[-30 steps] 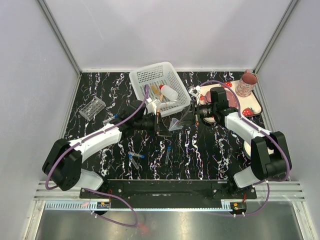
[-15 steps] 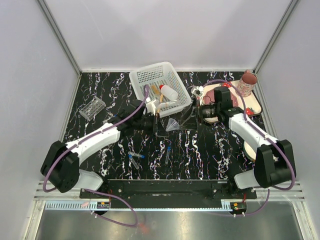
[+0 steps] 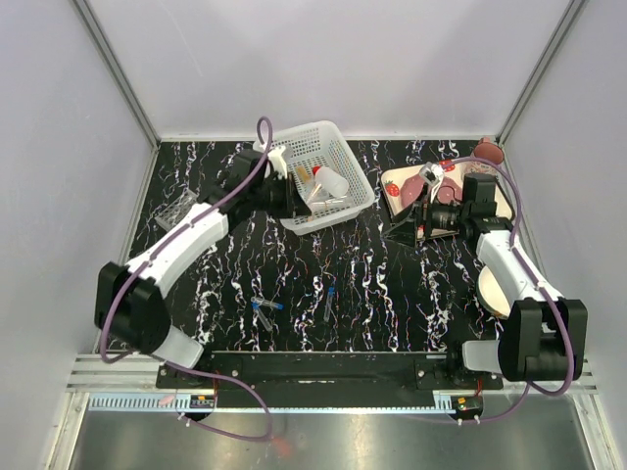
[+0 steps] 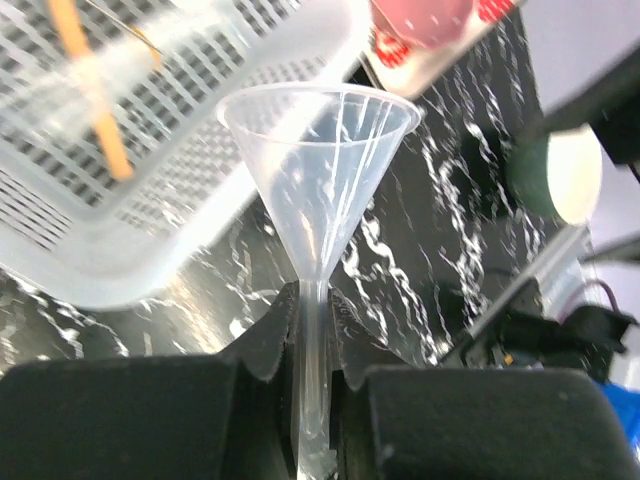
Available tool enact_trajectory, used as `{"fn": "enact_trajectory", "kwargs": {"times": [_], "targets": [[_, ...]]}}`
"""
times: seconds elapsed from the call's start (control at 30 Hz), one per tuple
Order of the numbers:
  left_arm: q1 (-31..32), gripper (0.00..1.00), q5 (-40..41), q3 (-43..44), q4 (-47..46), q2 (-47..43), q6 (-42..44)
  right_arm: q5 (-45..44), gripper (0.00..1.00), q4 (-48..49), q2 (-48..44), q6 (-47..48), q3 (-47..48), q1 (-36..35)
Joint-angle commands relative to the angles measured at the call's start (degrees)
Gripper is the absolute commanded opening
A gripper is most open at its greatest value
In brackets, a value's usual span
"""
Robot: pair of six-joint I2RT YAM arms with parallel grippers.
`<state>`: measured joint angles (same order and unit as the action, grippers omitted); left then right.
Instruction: Organize the chemistry lab equipment
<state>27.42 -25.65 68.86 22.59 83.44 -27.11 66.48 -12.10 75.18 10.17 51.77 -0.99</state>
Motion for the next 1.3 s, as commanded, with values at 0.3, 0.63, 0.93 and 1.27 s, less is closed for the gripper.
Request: {"fn": "enact_trajectory", "kwargs": {"times": [0.3,0.63,0.93,1.27], "targets": [[-3.25,0.01,9.56,22.71,6.50,21.84,5.93,1.90,1.00,-0.29,-3.63,3.98,-2.02,4.33],[-3.25,0.08,12.90,26.06,8.26,27.12,6.64,2.25,1.00,-1.88,-3.20,6.17,-1.58,5.04],[-3.25,0.15,15.36,26.94,9.31,25.73,7.34,2.08,1.00,-2.32,-3.46,6.70,-1.49,5.13],[-3.25,0.30,16.77,27.29,10.54,22.82,8.30,1.99,1.00,-2.32,-3.28,6.70,-1.49,5.48]]}}
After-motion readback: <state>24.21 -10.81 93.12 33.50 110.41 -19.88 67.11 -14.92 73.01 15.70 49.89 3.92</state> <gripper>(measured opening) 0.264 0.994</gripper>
